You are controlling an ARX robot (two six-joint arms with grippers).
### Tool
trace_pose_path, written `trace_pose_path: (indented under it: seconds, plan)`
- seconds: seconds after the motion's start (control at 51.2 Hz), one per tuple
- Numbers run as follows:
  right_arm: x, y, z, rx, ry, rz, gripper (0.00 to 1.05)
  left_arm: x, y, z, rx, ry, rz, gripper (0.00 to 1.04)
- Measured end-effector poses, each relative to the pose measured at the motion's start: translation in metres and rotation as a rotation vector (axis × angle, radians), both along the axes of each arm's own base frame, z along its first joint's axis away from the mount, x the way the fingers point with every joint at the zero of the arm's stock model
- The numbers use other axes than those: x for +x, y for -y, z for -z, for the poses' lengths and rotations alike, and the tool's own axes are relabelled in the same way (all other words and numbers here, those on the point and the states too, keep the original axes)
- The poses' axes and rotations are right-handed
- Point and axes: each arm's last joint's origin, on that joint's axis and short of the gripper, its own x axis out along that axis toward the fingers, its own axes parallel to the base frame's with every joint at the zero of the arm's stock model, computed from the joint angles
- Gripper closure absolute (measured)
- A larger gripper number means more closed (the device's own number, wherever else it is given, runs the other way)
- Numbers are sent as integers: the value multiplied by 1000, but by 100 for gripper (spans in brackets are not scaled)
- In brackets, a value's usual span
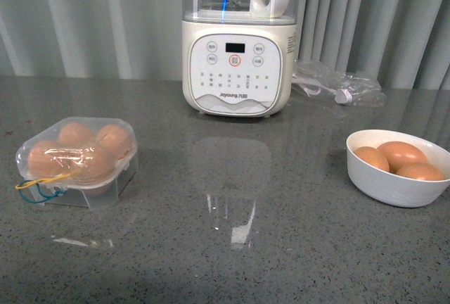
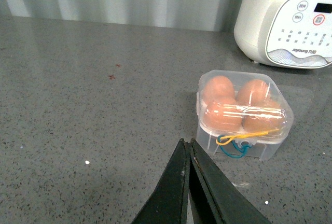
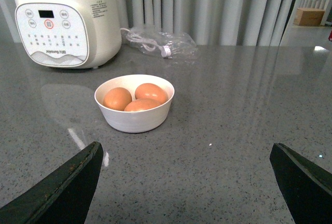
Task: Put egg into box
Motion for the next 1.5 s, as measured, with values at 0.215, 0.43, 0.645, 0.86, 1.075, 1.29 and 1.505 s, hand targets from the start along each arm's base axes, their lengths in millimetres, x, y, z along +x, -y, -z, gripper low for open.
trace_pose_path:
  seconds: [0.215, 0.43, 0.645, 0.86, 1.075, 1.29, 1.505]
  plan:
    - [0, 0, 0, 0, 0, 0, 7, -15, 9, 9, 1, 14, 13, 101]
    - [0, 0, 0, 0, 0, 0, 7, -26, 9, 4, 1, 33, 11, 101]
    - [0, 0, 0, 0, 0, 0, 7, -35, 9, 3, 2, 38, 11, 101]
    - [0, 0, 0, 0, 0, 0, 7, -42, 9, 3, 2, 39, 11, 101]
    - [0, 0, 0, 0, 0, 0, 7, -46, 9, 3, 2, 39, 10, 101]
    - [0, 0, 0, 0, 0, 0, 7, -49, 9, 3, 2, 39, 11, 101]
    - [0, 0, 0, 0, 0, 0, 7, -60, 9, 6, 2, 35, 11, 101]
